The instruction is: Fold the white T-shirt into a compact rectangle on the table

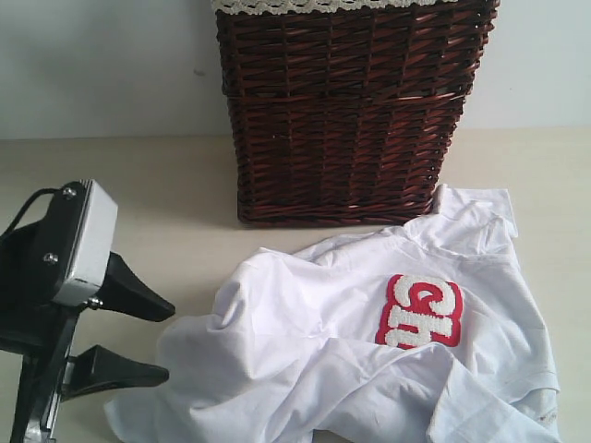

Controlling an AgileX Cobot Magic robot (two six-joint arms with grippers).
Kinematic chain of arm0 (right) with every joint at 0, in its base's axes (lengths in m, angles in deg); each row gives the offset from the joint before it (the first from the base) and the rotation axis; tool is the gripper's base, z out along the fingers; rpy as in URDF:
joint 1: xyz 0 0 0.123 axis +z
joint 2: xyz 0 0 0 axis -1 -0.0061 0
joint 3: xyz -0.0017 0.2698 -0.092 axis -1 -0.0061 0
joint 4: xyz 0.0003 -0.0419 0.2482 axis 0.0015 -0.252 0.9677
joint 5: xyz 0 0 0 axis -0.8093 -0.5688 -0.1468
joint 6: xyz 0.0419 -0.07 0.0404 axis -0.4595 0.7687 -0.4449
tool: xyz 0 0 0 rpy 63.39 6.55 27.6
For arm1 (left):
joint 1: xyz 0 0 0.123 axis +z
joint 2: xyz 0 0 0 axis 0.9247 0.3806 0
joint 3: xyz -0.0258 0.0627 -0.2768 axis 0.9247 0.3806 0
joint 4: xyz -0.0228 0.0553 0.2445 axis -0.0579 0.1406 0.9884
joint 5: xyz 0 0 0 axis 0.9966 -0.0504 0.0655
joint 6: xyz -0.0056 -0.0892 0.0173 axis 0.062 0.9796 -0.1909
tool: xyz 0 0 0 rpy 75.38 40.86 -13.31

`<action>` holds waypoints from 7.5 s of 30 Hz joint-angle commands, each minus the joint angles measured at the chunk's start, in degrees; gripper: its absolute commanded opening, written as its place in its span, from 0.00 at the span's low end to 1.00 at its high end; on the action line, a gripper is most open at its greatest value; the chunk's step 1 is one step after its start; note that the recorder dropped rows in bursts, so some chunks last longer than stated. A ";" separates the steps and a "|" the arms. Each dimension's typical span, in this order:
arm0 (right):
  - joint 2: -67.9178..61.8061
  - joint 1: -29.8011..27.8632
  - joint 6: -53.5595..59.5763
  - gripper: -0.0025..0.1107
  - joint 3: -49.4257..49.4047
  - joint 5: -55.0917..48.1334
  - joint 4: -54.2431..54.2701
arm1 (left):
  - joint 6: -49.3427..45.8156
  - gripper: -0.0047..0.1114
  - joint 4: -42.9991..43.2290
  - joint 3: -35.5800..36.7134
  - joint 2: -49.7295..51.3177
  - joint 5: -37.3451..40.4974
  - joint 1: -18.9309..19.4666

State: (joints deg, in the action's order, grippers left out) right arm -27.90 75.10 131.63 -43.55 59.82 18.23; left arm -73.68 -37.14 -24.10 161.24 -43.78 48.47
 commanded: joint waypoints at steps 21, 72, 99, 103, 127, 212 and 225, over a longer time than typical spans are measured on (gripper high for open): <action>-0.14 0.14 0.09 0.02 -0.24 0.07 -0.41 | -1.30 0.51 -1.95 -9.65 15.43 -4.48 -0.26; -0.14 0.14 0.09 0.02 -0.24 0.07 -0.41 | 21.35 0.27 15.21 -8.86 16.66 6.45 -25.98; -0.14 0.14 0.09 0.02 -0.24 0.07 -0.41 | 1.70 0.94 11.78 -2.15 7.41 6.03 -1.30; -0.14 0.14 0.09 0.02 -0.24 0.07 -0.41 | -2.00 0.94 6.10 -0.50 11.22 6.44 -1.44; -0.14 0.14 0.09 0.02 -0.24 0.07 -0.41 | -2.19 0.93 1.72 -4.95 26.42 2.85 -3.09; -0.14 0.14 0.09 0.02 -0.24 0.07 -0.41 | 14.97 0.04 -6.50 -5.51 5.71 -50.36 -12.70; -0.14 0.14 0.09 0.02 -0.24 0.07 -0.41 | 23.35 0.04 5.26 -31.12 31.54 -55.65 -0.09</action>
State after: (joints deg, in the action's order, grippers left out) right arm -27.90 75.10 131.63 -43.55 59.82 18.23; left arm -54.34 -32.05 -52.60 189.66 -97.86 46.38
